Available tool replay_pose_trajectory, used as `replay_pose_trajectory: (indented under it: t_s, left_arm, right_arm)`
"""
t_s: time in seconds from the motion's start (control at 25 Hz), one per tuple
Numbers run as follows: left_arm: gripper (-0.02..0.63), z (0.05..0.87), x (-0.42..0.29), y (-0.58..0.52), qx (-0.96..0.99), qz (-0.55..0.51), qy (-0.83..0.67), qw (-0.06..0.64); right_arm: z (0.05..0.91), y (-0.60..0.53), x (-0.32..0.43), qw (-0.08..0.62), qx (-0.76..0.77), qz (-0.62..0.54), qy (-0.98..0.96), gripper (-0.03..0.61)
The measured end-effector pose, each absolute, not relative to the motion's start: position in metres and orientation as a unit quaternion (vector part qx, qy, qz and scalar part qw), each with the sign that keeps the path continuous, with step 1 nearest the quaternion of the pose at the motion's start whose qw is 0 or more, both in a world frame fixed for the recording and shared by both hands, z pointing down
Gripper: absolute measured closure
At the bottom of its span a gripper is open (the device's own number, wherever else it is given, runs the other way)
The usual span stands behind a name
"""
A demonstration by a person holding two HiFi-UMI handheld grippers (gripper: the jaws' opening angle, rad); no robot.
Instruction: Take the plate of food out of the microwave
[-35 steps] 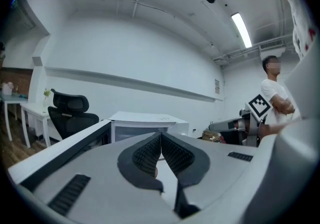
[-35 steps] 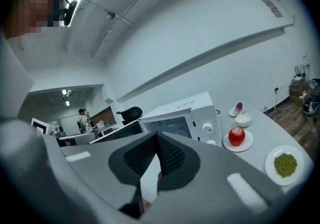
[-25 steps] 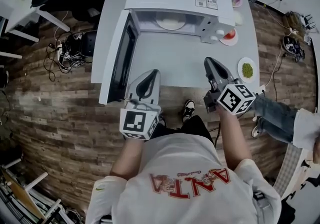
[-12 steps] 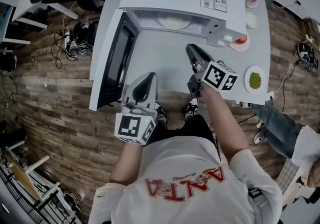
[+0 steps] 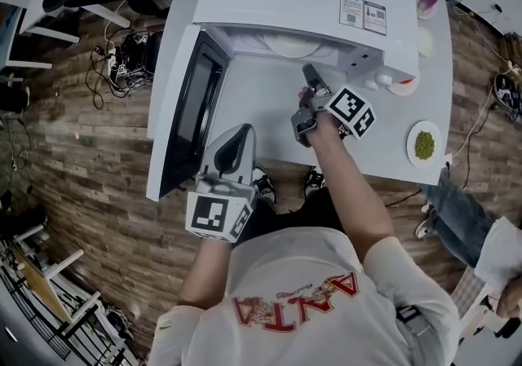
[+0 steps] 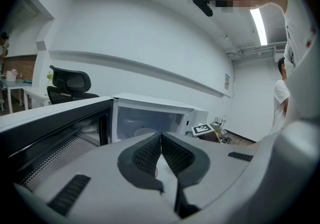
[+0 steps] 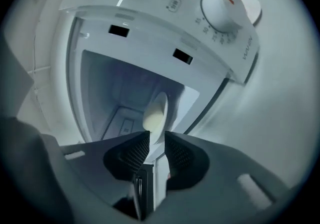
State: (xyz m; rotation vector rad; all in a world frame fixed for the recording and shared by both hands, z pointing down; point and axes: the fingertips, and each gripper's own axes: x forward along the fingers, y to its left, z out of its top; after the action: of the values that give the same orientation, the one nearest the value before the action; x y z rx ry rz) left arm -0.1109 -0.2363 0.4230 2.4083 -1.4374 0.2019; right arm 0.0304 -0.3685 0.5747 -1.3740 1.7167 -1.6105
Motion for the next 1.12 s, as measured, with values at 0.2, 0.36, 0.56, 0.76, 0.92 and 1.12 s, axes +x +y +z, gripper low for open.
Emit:
replay_pose_trajectory:
  t_s: [0.2,0.36,0.56,0.76,0.92,1.12]
  left_arm:
    - [0.603,0.428,-0.113,-0.243,0.845,0.071,-0.5,0.173]
    - [0.603,0.429,-0.115,-0.247,0.846,0.071,-0.498,0.175]
    - [0.603,0.429,-0.116,-0.248,0.854,0.076,-0.488,0.164]
    - [0.603,0.43,-0.115,-0.244,0.862,0.08,-0.477,0.152]
    - [0.603,0.43,-0.114,-0.244,0.865,0.085,-0.473,0.145]
    - [0.603,0.428,-0.116,-0.246,0.865,0.084,-0.471,0.148]
  right_arm:
    - [0.583,-0.384,0.028,0.233,-0.496,-0.588,0.595,0.492]
    - [0.589,-0.393,0.022,0.232,-0.503,-0.588,0.589,0.492]
    - [0.594,-0.401,0.019,0.24,-0.502,-0.598,0.576,0.501]
    - [0.595,-0.404,0.019,0.236,-0.509,-0.598,0.572,0.548]
    - [0.595,-0.402,0.02,0.237,-0.506,-0.604,0.568,0.551]
    - [0.595,-0.394,0.02,0.238,-0.498,-0.61,0.569,0.552]
